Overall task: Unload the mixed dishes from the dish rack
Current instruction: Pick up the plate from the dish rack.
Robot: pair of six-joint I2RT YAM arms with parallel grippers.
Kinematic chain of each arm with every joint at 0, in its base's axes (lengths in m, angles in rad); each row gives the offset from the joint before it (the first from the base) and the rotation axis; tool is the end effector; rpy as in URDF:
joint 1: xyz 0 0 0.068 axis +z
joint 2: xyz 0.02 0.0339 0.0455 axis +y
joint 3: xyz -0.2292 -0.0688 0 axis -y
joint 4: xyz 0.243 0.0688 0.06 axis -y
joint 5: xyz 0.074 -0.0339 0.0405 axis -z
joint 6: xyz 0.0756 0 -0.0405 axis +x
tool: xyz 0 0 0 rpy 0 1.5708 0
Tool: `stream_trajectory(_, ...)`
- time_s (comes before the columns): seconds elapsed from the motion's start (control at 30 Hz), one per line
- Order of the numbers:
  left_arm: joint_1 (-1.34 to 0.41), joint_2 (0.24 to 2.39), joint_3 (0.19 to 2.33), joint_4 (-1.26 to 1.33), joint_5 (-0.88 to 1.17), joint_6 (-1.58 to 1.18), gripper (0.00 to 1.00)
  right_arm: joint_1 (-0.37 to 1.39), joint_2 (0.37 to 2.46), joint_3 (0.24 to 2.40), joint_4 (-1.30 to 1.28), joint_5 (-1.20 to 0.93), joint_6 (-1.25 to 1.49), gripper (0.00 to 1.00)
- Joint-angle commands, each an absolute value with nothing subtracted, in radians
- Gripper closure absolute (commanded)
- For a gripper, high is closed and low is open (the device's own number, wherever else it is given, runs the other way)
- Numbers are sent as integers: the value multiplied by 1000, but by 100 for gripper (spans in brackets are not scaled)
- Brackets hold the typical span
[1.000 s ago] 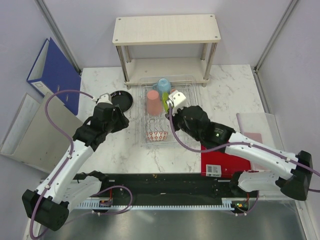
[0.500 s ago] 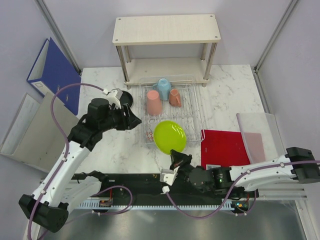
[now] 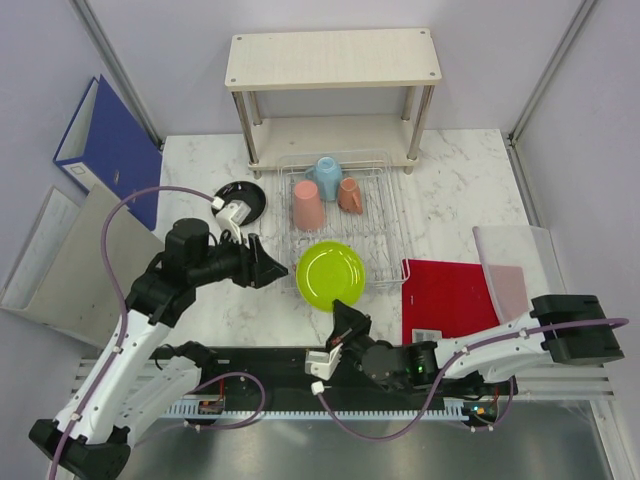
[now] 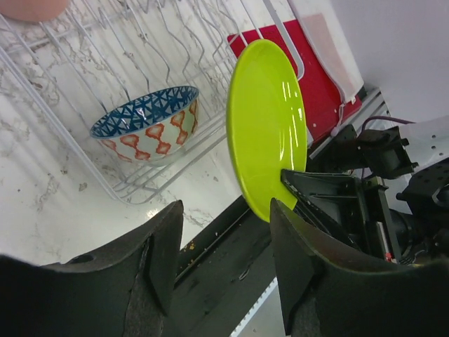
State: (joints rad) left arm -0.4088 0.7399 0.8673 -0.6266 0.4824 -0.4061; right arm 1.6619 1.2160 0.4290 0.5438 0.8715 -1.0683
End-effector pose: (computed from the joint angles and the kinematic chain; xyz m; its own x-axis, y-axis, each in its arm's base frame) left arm 0.1768 -0.1148 0.2909 -0.6903 -0.0823 -0.7188 0.4933 0.6732 -0.5508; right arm 0.0327 0.2776 0.1691 0.6315 -0.7124 -0.3059 -0.3221 0.1179 -0.9394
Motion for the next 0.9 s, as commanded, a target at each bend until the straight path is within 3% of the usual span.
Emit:
stream_trajectory(0.0,-428,741,848,-606,543,-383,41,1669,1278,502,629,848,-1101,100)
stream_trajectory(0.4,-528,805,813,-552,465,-384,45,1667,1378,581,706,767,-1149,100)
stream_trajectory(0.57,-537,808,807,-557,387,-379,98,1667,1367,578,721,787,-1143,100)
stream_trajectory(0.67,-537,799,810,-557,342,-387,98,1667,1353,575,727,817,-1108,100)
stream_trajectory(0.73,-535,795,813,-555,309,-403,98,1667,1348,584,739,870,-1074,74)
stream_trajectory(0.77,-535,790,815,-554,275,-416,98,1667,1339,591,742,890,-1030,42)
stream_trajectory(0.87,-535,792,834,-543,230,-445,98,1667,1303,614,738,952,-941,2)
